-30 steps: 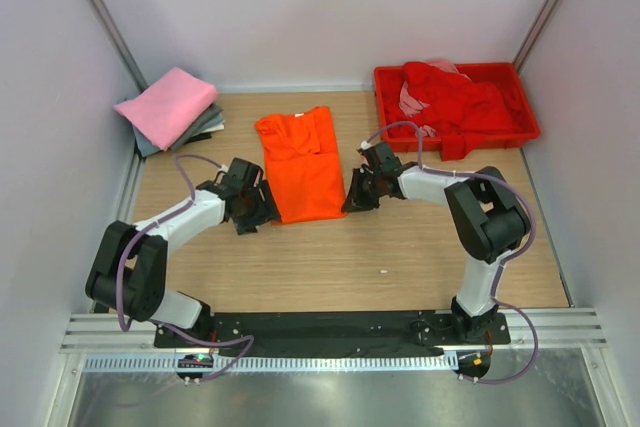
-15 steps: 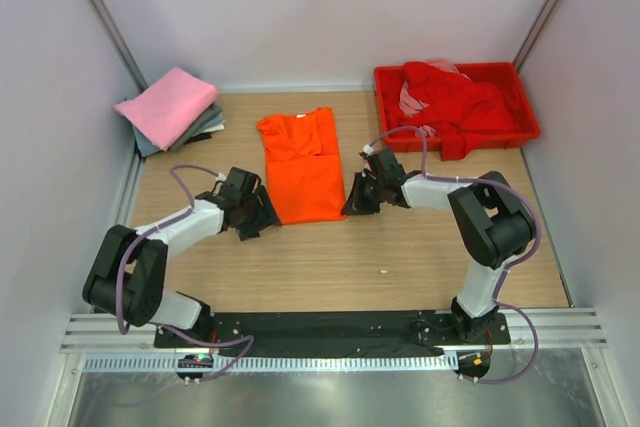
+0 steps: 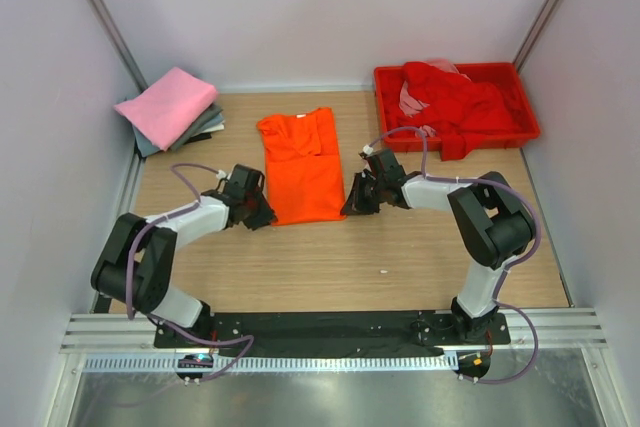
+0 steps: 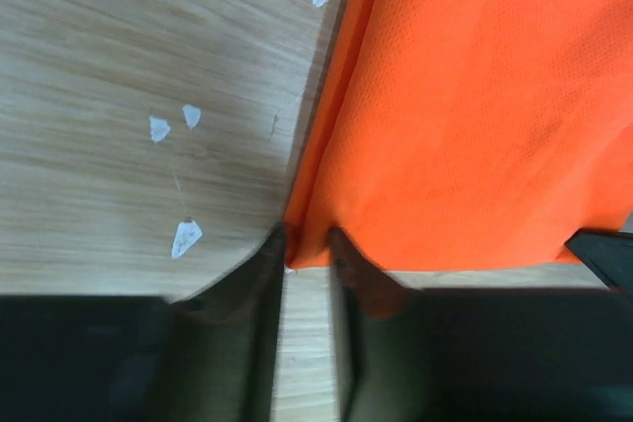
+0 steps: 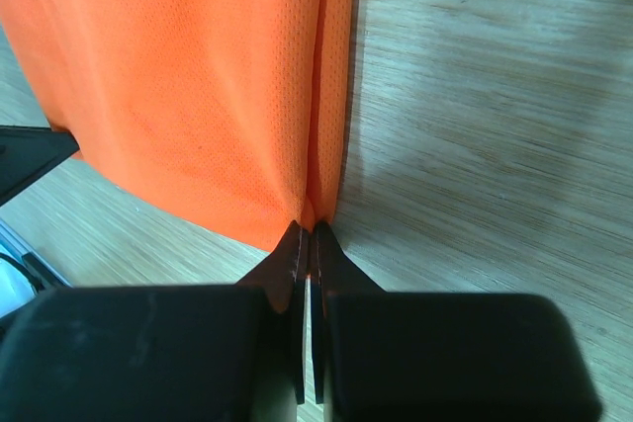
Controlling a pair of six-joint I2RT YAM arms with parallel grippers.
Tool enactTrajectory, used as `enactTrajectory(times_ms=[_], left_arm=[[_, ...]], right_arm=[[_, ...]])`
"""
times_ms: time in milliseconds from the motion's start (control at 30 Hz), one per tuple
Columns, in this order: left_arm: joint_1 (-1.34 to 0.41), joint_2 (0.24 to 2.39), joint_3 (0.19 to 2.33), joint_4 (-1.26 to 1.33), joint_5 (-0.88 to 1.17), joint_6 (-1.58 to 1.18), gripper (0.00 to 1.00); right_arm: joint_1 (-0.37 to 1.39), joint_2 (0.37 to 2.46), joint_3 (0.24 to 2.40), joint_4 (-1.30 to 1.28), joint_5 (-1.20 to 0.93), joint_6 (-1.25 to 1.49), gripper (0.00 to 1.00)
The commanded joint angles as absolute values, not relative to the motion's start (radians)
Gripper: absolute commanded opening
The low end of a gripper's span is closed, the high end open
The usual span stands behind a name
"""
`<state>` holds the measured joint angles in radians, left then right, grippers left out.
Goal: Fold and stack the t-shirts
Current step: Fold the tshirt
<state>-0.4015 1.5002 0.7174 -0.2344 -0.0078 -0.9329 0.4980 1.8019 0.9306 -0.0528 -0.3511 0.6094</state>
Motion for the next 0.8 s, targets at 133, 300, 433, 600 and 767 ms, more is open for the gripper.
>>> enactTrajectory(times_ms=[133,300,433,600,767], left_arm=[[-0.452,1.485,0.733,-0.213,-0.067,-0.913,0.00],[-0.506,1.346,0.738,-0.358,-0.095,-0.940,0.00],[-0.598,1.182,0.730,-0.503,-0.126,-1.011,0.00],[-0.667,0.956,0.730,-0.712,-0.144,-1.107,0.00],[-0.695,0.855,0.770,-0.882,-0.115,-1.103,0.00]], right_arm=[[0.512,1.806,0.899,-0.092,-0.342,0.578,0.01],[0.528,1.680,0.830,-0.146,-0.324,0.589,0.01],[0.590,1.458,0.761,-0.239,-0.270,0.638,0.01],[0.715,1.228,0.706,-0.400,-0.177,0.739,0.01],[0.759,0.993,0.683,-0.492,-0.153,0.834,0.01]])
